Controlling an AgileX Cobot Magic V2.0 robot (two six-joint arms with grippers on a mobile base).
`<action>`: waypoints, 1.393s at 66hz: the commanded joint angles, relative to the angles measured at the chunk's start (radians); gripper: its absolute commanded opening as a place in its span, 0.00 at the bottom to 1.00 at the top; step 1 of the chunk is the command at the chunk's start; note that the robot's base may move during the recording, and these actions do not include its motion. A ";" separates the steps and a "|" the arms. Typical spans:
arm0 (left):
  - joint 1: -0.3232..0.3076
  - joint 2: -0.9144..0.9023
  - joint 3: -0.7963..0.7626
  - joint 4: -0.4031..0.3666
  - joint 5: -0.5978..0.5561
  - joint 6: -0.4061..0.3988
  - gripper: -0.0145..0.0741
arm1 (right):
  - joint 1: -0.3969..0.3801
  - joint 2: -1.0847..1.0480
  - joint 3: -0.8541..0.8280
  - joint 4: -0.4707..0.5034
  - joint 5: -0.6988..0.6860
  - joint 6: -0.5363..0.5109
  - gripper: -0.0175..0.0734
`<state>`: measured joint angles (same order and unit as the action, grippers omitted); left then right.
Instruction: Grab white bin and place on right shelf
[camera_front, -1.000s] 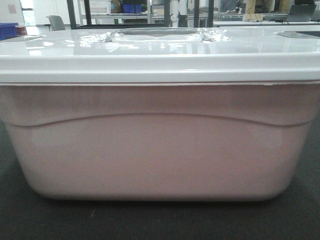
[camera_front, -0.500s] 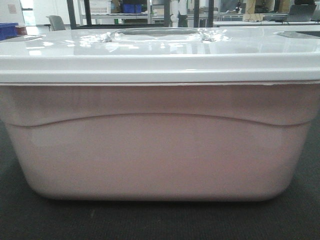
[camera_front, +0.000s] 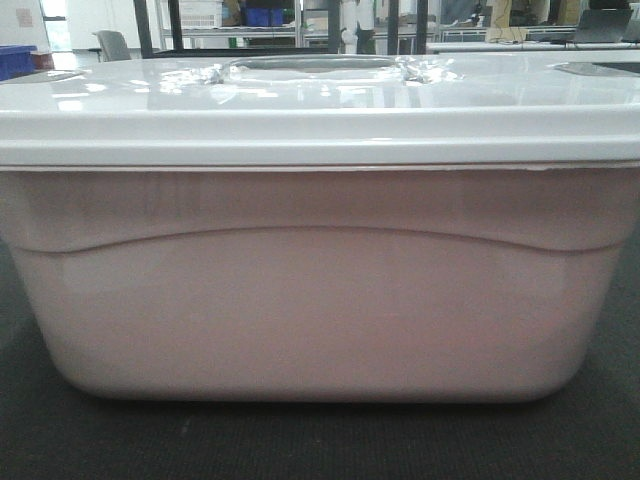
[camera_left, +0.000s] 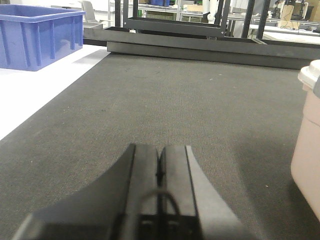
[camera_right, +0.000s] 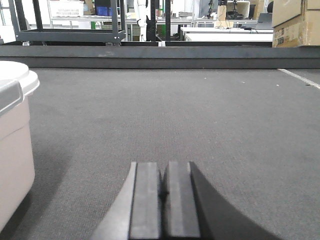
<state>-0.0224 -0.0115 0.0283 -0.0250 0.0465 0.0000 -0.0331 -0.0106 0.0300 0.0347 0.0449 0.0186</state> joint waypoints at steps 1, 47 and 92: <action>-0.006 -0.011 -0.028 0.000 -0.095 0.000 0.03 | -0.004 -0.018 -0.027 -0.004 -0.037 -0.003 0.28; -0.006 0.462 -0.712 0.005 0.475 0.006 0.03 | -0.004 0.422 -0.688 -0.004 0.425 -0.003 0.28; -0.006 1.097 -1.115 -0.001 1.016 0.012 0.03 | -0.004 1.153 -1.123 -0.002 1.081 -0.003 0.28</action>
<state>-0.0224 1.0481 -1.0486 -0.0212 1.0867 0.0129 -0.0331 1.1165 -1.0513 0.0347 1.1279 0.0186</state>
